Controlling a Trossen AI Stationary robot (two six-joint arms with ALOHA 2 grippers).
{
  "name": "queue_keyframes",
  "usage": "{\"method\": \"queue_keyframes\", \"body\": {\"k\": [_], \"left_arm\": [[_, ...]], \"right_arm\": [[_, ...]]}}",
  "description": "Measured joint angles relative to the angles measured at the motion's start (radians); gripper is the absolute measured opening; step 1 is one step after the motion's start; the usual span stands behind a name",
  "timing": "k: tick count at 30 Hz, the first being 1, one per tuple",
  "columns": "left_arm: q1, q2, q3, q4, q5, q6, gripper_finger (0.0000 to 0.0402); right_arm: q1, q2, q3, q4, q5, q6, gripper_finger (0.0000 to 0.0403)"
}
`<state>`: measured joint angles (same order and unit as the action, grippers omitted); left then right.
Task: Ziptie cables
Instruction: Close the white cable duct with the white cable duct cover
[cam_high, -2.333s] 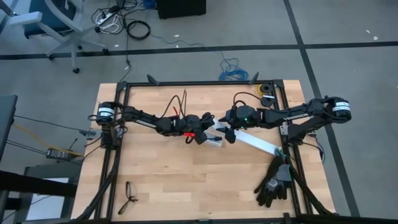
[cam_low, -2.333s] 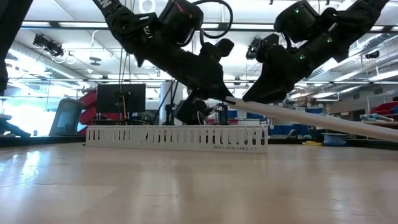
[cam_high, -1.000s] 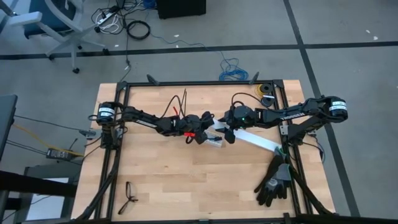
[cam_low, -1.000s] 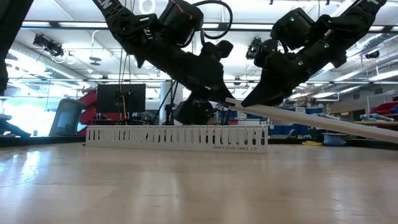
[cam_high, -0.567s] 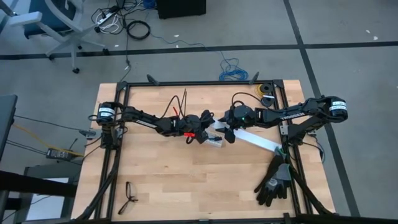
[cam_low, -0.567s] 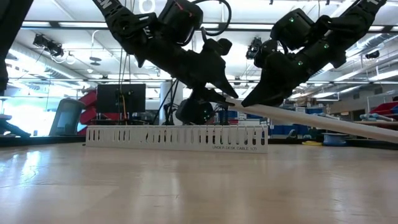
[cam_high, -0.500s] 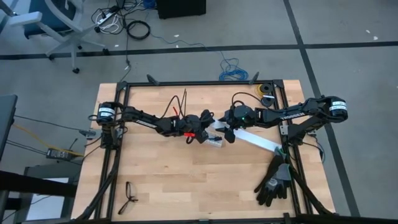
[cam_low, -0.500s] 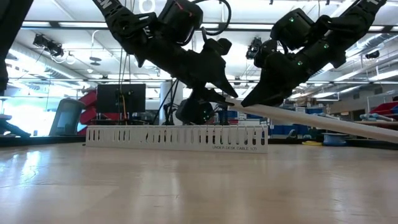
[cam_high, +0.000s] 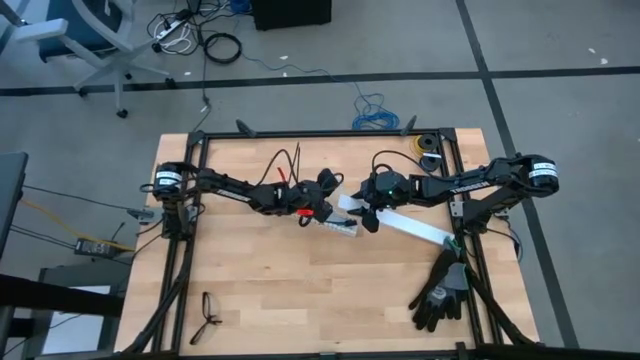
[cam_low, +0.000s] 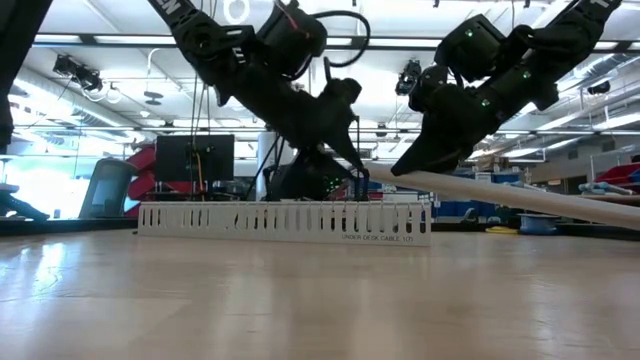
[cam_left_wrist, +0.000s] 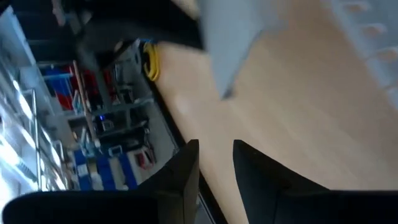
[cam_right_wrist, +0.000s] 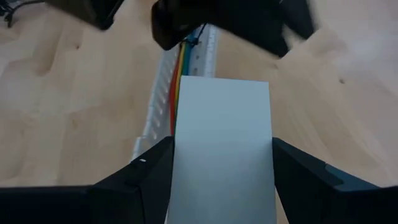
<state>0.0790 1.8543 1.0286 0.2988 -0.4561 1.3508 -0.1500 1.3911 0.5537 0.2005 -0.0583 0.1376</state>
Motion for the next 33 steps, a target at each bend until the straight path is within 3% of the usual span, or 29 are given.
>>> {"method": "queue_keyframes", "body": {"k": [6,11,16,22,24,28,33], "left_arm": [[0.018,-0.051,0.0,-0.077,-0.007,-0.13,0.0108],[0.045,-0.139,0.0,-0.212,0.039,-0.382,0.0108],[0.087,-0.231,0.0,-0.344,0.221,-0.657,0.0108],[0.141,-0.276,0.0,-0.472,0.616,-0.97,0.0108],[0.144,-0.274,0.0,-0.479,0.693,-1.053,0.0108],[0.139,-0.268,0.0,-0.477,0.712,-1.191,0.011],[0.137,-0.267,0.0,-0.506,0.703,-1.201,0.0132]], "right_arm": [[0.011,-0.002,0.002,-0.014,0.001,0.0,0.0228],[0.031,-0.003,0.003,-0.021,0.001,0.0,0.0228],[0.032,-0.003,0.003,-0.028,0.016,0.0,0.0229],[0.033,-0.003,0.002,-0.022,0.022,0.007,0.0229],[0.033,-0.003,0.002,-0.022,0.024,0.008,0.0229],[0.033,-0.003,0.002,-0.02,0.024,0.02,0.0229],[0.033,-0.003,0.001,-0.018,0.024,0.026,0.0229]]}}
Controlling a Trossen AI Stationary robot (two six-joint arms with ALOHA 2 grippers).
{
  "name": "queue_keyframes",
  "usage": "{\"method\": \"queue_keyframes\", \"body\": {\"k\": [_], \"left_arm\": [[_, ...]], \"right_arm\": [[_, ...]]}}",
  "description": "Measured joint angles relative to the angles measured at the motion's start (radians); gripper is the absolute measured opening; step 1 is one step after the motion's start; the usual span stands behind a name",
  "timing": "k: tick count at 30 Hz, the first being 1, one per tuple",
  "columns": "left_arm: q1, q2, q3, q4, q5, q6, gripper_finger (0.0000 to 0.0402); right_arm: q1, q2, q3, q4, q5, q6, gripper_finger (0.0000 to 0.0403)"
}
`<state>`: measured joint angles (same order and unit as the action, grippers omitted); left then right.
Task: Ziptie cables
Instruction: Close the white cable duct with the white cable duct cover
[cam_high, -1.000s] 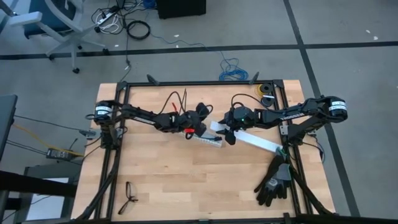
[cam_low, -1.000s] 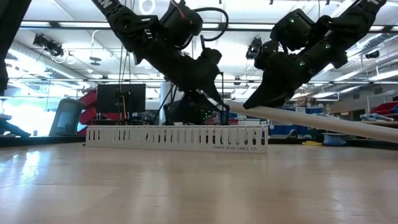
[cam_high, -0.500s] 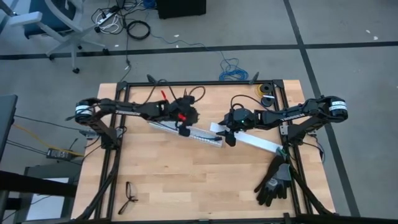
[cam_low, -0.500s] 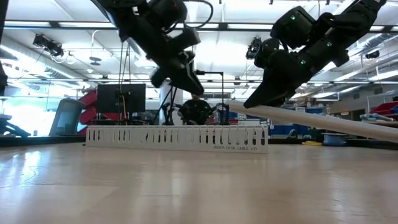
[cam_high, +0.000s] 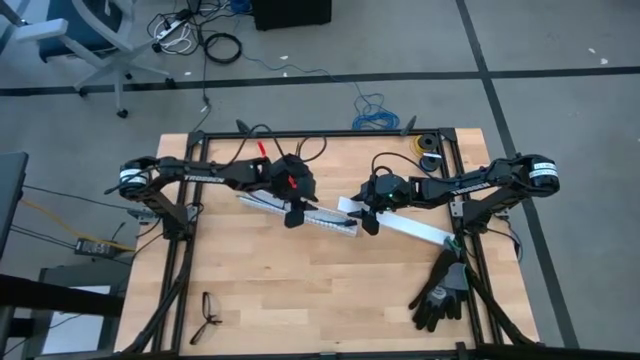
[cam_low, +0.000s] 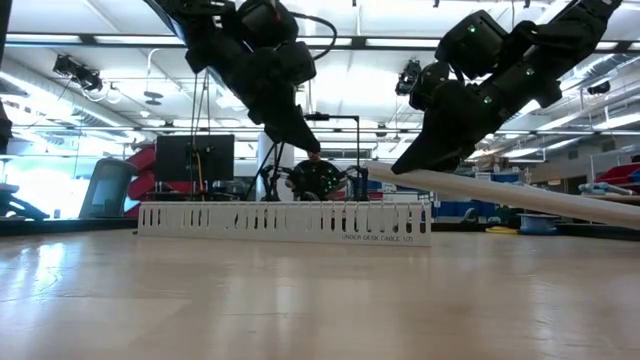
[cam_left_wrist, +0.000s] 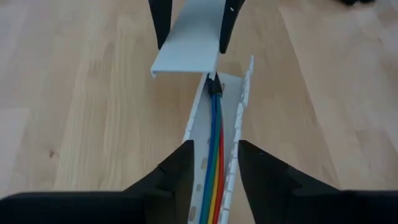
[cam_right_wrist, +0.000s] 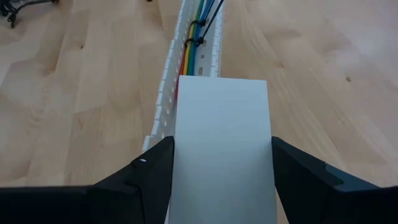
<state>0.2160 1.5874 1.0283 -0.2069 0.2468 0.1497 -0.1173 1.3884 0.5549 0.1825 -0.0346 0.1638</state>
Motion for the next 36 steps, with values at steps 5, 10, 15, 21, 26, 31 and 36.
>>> {"method": "queue_keyframes", "body": {"k": [5,10,15,21,26,31,36], "left_arm": [[-0.008,0.01,0.0,0.017,-0.023,0.001,0.0179],[-0.008,0.027,0.0,0.041,-0.031,0.001,0.0241],[-0.009,0.057,0.0,0.075,-0.055,0.001,0.0298],[-0.019,0.084,-0.001,0.101,-0.02,-0.034,0.0321],[-0.037,0.134,0.0,0.161,0.016,-0.048,0.0321],[-0.046,0.219,-0.001,0.242,0.013,-0.047,0.0321],[-0.049,0.279,0.0,0.291,0.002,-0.018,0.0321]], "right_arm": [[0.0,0.0,0.0,0.0,0.0,0.001,0.0229],[0.0,0.0,0.0,0.0,0.0,0.006,0.0229],[0.0,0.0,0.0,-0.003,-0.001,0.016,0.0229],[0.0,0.0,0.0,-0.004,-0.001,0.018,0.0229],[0.0,0.0,0.0,-0.004,-0.001,0.017,0.0229],[0.0,0.001,0.0,-0.009,-0.001,0.017,0.0229],[0.0,0.0,0.0,-0.008,-0.001,0.017,0.0229]]}}
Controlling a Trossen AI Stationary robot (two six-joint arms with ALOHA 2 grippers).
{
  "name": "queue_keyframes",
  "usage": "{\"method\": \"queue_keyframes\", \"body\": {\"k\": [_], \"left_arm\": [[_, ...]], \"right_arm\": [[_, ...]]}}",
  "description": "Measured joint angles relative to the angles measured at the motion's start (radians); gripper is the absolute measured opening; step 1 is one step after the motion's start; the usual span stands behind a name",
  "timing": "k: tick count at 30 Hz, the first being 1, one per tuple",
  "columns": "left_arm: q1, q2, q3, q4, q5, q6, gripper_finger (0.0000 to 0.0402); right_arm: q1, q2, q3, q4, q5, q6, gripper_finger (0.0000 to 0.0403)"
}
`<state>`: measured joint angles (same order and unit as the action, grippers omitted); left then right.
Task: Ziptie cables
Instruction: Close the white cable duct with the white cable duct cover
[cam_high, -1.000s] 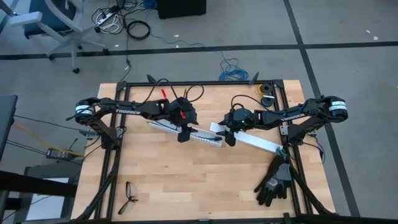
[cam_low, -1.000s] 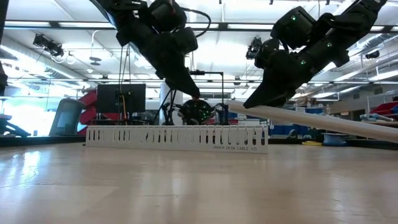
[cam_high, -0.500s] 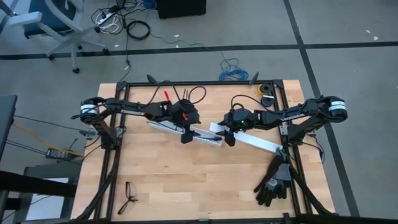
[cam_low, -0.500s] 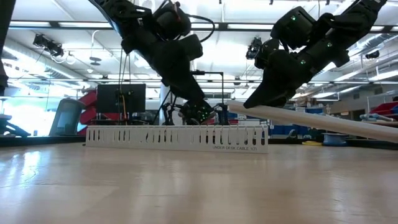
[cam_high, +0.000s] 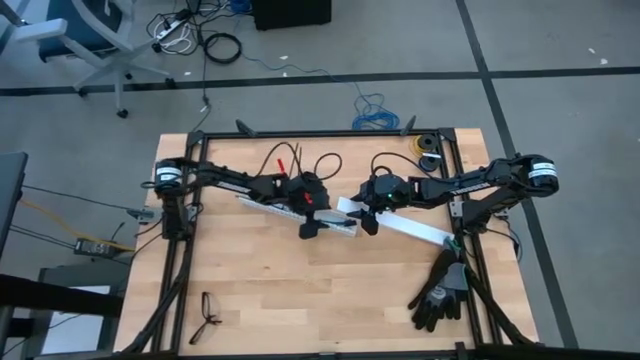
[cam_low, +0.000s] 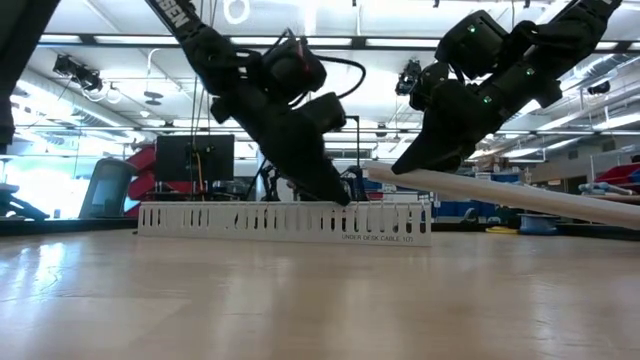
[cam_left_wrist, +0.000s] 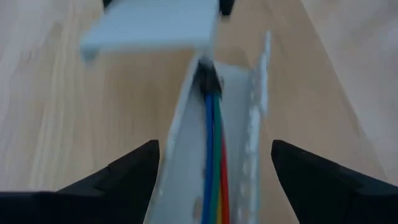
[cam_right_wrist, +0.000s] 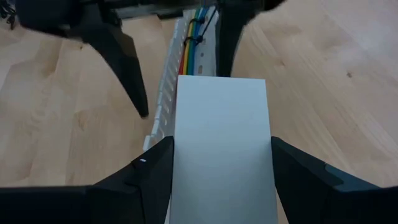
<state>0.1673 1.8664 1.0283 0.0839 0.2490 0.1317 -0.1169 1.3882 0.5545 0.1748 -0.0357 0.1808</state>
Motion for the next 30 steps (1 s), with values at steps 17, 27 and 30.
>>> {"method": "queue_keyframes", "body": {"k": [17,27,30], "left_arm": [[-0.034,0.113,0.002,0.23,0.021,0.069,0.0318],[-0.047,0.119,0.003,0.286,0.025,0.07,0.0282],[-0.046,0.119,0.004,0.265,0.009,0.071,0.0266]], "right_arm": [[0.0,0.001,-0.001,0.005,0.0,0.0,0.0229],[0.0,0.0,0.0,0.004,0.0,0.001,0.0229],[0.0,0.001,0.0,0.002,0.0,0.002,0.0229]]}}
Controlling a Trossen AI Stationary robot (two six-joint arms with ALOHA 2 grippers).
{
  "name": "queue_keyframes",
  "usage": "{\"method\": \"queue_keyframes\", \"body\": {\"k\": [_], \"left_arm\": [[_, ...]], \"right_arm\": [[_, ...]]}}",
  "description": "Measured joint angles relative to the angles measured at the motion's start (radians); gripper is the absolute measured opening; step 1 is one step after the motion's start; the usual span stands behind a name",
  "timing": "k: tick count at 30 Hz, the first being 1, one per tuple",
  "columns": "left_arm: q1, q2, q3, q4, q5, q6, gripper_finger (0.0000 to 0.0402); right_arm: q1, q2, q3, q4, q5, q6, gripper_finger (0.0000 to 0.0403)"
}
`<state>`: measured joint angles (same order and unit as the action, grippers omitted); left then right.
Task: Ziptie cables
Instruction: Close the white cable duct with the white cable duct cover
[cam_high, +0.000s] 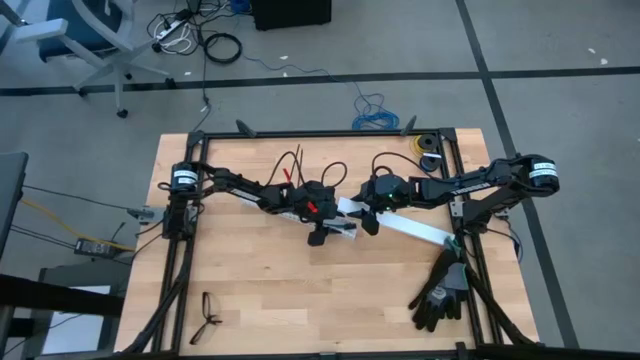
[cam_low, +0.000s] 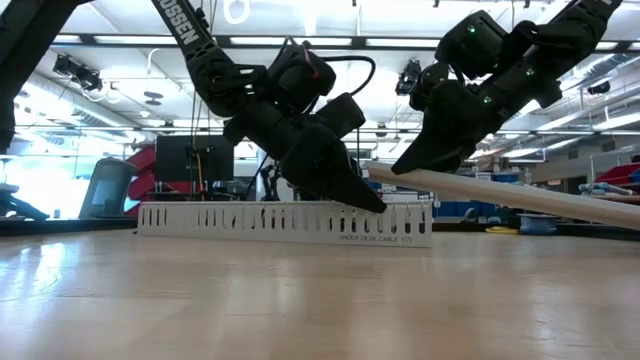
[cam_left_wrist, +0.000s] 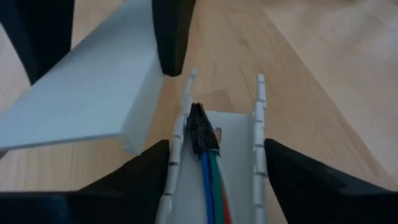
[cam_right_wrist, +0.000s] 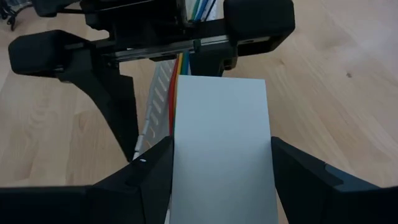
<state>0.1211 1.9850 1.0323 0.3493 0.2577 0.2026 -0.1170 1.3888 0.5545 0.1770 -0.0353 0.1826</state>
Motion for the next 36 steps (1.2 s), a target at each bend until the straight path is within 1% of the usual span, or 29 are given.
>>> {"method": "queue_keyframes", "body": {"k": [4,7,10,15,17,22,28,36], "left_arm": [[0.008,-0.004,0.002,-0.023,-0.005,-0.002,0.0244],[0.019,-0.009,0.002,-0.047,-0.006,0.0,0.0236],[0.035,-0.033,0.002,-0.11,-0.022,0.013,0.0235],[0.068,-0.102,-0.002,-0.284,-0.082,0.086,0.0234],[0.079,-0.122,-0.004,-0.338,-0.083,0.104,0.0234],[0.089,-0.127,-0.002,-0.429,-0.085,0.11,0.0234],[0.088,-0.145,-0.007,-0.414,-0.089,0.11,0.0234],[0.109,-0.199,-0.026,-0.507,-0.11,0.109,0.0234]], "right_arm": [[0.0,0.0,0.0,0.0,0.0,0.001,0.0229],[0.0,0.0,0.0,-0.005,0.0,0.001,0.0229],[0.0,0.0,0.0,-0.009,0.0,0.001,0.0229],[0.0,0.0,0.0,-0.01,0.0,0.007,0.0229],[0.0,0.0,0.0,-0.01,0.0,0.008,0.0229],[0.0,0.0,0.0,-0.01,0.0,0.009,0.0229],[0.0,0.0,0.0,-0.011,0.0,0.01,0.0229],[0.0,-0.001,0.001,-0.021,0.001,0.009,0.0229]]}}
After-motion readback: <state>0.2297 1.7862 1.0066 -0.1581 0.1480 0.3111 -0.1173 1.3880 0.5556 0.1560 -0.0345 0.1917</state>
